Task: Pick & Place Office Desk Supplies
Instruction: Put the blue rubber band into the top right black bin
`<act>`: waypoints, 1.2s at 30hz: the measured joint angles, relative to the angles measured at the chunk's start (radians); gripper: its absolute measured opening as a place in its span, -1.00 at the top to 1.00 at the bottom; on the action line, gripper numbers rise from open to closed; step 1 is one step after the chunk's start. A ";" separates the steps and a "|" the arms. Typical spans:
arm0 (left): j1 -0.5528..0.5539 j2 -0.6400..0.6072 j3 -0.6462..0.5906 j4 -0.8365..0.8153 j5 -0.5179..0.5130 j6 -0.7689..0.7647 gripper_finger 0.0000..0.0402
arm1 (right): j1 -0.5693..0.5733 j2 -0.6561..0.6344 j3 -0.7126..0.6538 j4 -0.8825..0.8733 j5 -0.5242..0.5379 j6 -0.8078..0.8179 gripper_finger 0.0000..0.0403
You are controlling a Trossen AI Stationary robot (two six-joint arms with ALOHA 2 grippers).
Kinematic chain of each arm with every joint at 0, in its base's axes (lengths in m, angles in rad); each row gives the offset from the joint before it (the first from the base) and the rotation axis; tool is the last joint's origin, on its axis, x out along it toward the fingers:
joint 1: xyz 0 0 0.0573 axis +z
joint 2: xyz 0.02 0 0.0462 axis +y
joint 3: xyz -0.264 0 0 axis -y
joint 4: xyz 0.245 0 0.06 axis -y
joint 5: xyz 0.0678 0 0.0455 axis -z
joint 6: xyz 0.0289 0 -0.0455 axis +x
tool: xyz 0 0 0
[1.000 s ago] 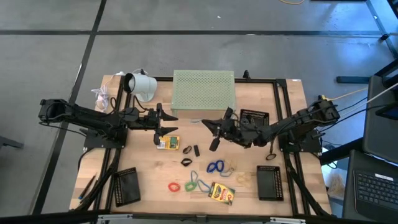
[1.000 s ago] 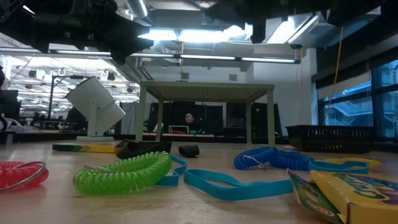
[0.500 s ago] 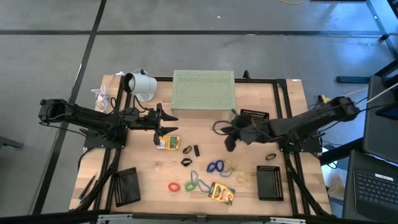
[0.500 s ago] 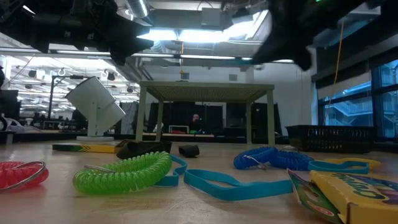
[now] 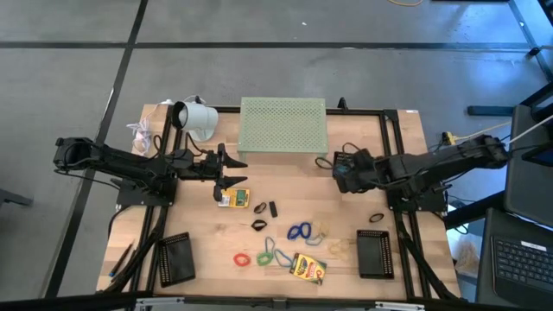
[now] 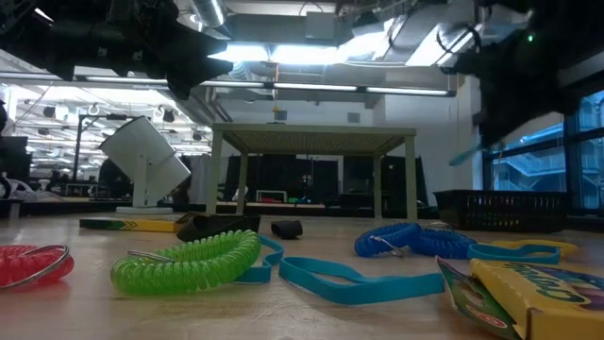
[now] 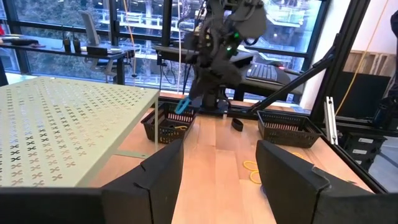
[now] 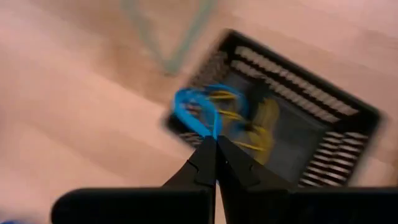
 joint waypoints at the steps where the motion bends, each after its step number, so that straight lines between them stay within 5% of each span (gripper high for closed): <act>1: 0.000 0.000 0.000 0.000 0.000 0.000 0.01 | -0.009 0.001 0.000 -0.024 0.008 0.018 0.98; 26: 0.000 0.000 0.000 0.000 0.000 -0.001 0.01 | -0.121 0.095 0.000 -0.041 0.001 0.076 0.97; 36: 0.000 0.000 0.000 0.000 0.000 -0.003 0.01 | -0.121 0.127 0.000 -0.041 0.029 0.056 0.56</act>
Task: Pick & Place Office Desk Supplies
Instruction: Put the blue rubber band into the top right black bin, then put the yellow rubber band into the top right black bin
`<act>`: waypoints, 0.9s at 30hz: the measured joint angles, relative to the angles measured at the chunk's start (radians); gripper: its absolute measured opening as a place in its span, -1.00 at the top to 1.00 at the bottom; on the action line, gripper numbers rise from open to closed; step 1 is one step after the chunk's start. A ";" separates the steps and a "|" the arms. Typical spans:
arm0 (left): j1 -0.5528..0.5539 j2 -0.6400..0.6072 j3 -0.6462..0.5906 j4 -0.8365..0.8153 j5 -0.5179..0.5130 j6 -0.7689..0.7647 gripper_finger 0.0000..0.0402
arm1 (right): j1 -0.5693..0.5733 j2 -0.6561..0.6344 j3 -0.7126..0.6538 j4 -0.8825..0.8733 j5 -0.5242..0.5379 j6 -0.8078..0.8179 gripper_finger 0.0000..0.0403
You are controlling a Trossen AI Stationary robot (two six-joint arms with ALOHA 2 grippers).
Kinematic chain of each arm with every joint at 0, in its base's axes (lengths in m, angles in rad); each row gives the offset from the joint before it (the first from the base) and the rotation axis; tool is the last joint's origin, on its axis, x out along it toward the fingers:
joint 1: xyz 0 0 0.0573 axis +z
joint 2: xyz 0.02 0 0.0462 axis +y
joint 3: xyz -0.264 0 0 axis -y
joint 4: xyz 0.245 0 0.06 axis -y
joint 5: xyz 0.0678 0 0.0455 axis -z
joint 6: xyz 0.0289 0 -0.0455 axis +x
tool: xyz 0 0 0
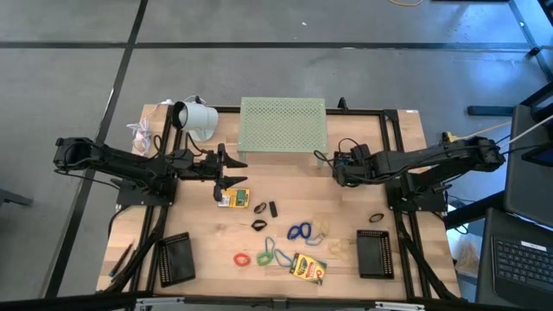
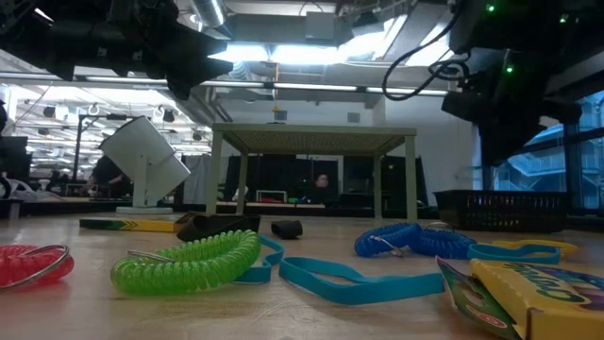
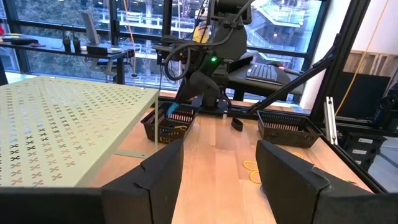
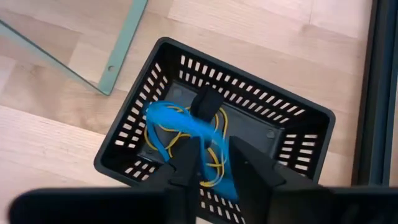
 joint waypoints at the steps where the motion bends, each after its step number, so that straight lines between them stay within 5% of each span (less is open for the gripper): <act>1: 0.000 0.000 0.000 0.000 0.000 0.000 0.01 | 0.000 0.000 0.000 0.000 0.000 0.000 0.51; 13: 0.000 0.000 0.000 0.000 0.000 0.000 0.01 | 0.000 0.000 0.000 0.000 -0.036 -0.004 0.10; 19: 0.000 0.000 0.000 0.000 0.000 0.000 0.01 | 0.000 0.000 0.000 0.001 -0.075 -0.006 0.09; 27: 0.000 0.000 0.000 0.000 0.000 0.001 0.01 | 0.038 0.000 0.000 0.135 -0.291 0.026 0.18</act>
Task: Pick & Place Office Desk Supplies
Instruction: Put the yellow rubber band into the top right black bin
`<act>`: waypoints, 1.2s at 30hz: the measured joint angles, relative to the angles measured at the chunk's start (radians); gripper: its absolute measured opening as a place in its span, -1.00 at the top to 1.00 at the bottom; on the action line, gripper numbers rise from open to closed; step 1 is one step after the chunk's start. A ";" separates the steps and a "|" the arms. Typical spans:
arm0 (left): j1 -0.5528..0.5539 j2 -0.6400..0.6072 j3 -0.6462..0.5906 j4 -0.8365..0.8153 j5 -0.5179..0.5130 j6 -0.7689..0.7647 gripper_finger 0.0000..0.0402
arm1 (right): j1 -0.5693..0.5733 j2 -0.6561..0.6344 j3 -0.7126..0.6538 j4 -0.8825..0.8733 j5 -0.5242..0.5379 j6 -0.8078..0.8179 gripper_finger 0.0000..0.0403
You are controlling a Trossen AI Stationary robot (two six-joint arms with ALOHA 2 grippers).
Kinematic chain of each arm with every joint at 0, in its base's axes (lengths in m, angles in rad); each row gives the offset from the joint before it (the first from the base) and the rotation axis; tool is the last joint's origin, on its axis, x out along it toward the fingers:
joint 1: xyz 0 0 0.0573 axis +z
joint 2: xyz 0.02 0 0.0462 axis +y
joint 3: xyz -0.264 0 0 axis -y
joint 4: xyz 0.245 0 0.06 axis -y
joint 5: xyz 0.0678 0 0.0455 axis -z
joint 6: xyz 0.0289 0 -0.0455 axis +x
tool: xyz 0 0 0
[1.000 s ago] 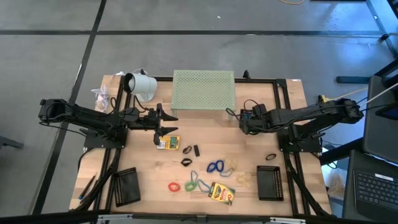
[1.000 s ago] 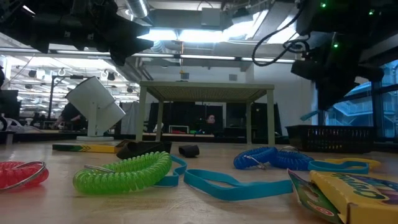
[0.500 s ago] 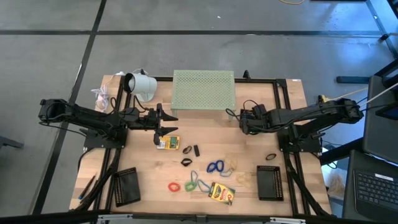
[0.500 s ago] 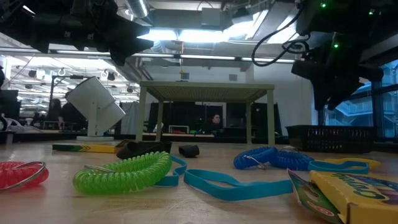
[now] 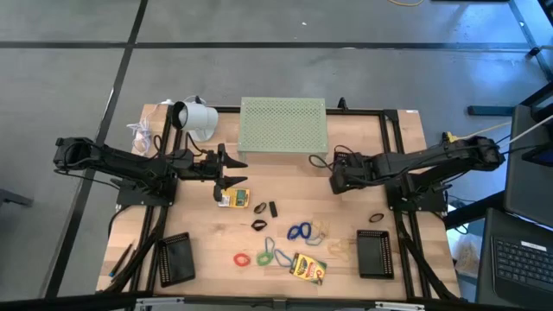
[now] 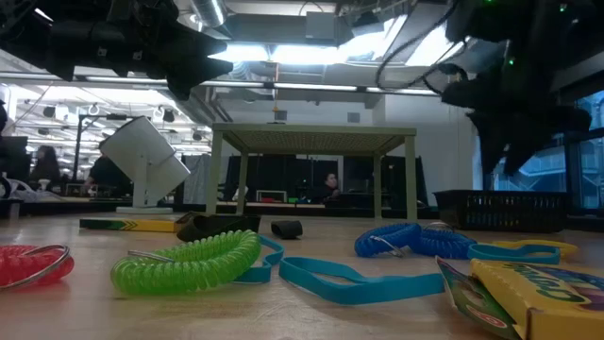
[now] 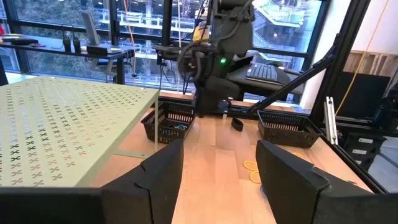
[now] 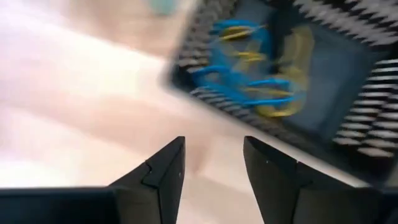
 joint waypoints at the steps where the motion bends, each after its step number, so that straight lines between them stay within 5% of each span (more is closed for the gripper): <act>1: 0.000 0.000 0.000 0.000 0.000 0.000 0.01 | 0.015 0.000 0.000 0.043 0.000 0.001 0.20; 11: 0.000 0.000 0.000 -0.003 0.000 -0.001 0.01 | 0.206 0.097 0.000 0.430 0.006 -0.055 0.28; 19: 0.000 0.000 0.000 -0.007 0.000 0.000 0.01 | 0.280 0.233 0.000 0.442 -0.042 -0.148 0.28; 27: 0.000 0.000 0.000 -0.007 0.000 -0.014 0.01 | 0.300 0.304 0.000 0.443 -0.057 -0.458 0.28; 36: 0.000 0.000 0.000 -0.008 0.000 0.000 0.01 | 0.298 0.375 0.000 0.441 -0.097 -0.625 0.28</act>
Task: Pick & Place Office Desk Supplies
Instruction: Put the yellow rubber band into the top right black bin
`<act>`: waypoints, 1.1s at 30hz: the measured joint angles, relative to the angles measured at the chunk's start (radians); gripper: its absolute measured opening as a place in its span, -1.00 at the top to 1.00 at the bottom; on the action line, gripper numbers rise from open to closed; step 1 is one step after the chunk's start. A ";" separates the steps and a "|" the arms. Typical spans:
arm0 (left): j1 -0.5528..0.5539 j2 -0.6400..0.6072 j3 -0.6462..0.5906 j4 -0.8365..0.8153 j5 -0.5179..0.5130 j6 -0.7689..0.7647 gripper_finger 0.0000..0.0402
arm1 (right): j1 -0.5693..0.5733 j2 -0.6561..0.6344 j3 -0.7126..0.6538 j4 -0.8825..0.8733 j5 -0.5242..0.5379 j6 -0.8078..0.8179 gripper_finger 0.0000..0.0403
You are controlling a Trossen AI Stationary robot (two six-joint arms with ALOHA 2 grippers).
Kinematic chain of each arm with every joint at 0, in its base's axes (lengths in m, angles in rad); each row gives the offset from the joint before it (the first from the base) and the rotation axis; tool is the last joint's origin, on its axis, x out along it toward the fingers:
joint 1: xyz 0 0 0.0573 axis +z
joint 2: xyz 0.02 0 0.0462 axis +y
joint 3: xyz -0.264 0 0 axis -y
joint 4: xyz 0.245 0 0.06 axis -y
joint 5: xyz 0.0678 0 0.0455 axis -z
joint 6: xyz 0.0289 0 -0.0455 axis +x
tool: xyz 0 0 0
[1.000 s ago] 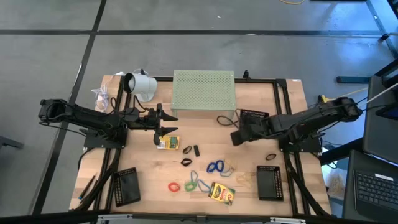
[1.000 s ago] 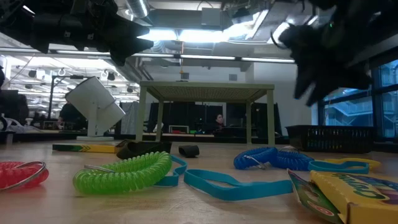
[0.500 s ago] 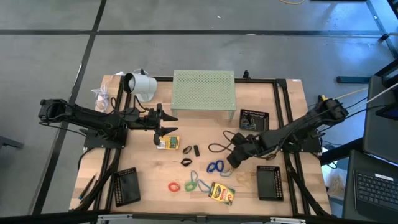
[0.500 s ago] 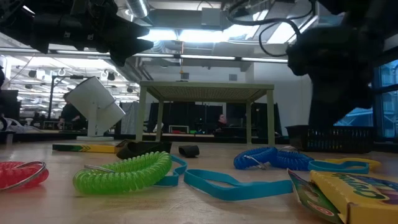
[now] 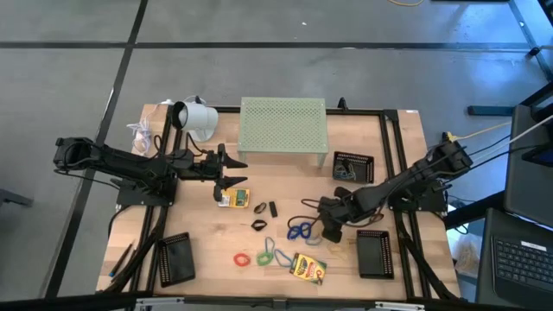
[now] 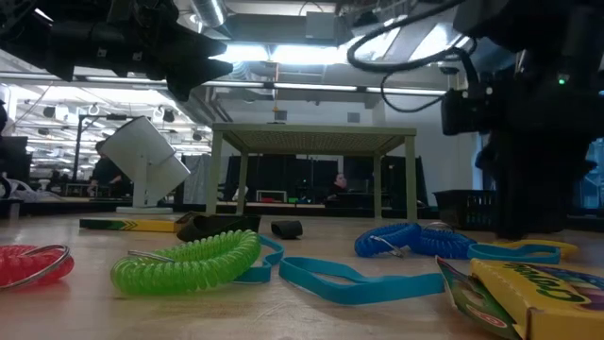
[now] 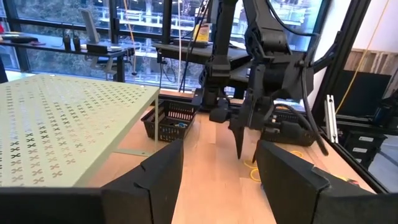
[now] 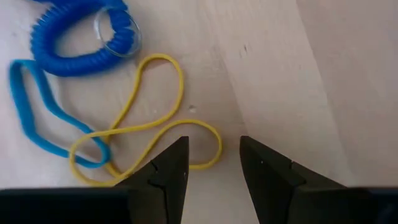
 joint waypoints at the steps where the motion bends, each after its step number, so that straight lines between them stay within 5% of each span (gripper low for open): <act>1: 0.000 0.000 0.000 0.000 -0.002 0.000 0.01 | -0.001 0.010 0.000 0.001 0.000 -0.003 0.28; 9: 0.000 0.000 0.000 0.018 -0.118 0.074 0.01 | -0.001 0.033 0.004 -0.001 0.014 -0.003 0.35; 20: 0.000 0.000 0.000 0.087 -0.207 0.091 0.01 | -0.002 0.037 0.002 0.008 0.031 0.158 0.96; 28: 0.000 0.000 0.000 0.111 -0.211 0.090 0.01 | -0.002 0.029 -0.001 0.026 0.032 0.214 0.98; 33: 0.000 0.000 0.000 0.138 -0.211 0.090 0.01 | -0.003 -0.006 0.042 0.034 0.123 0.215 0.99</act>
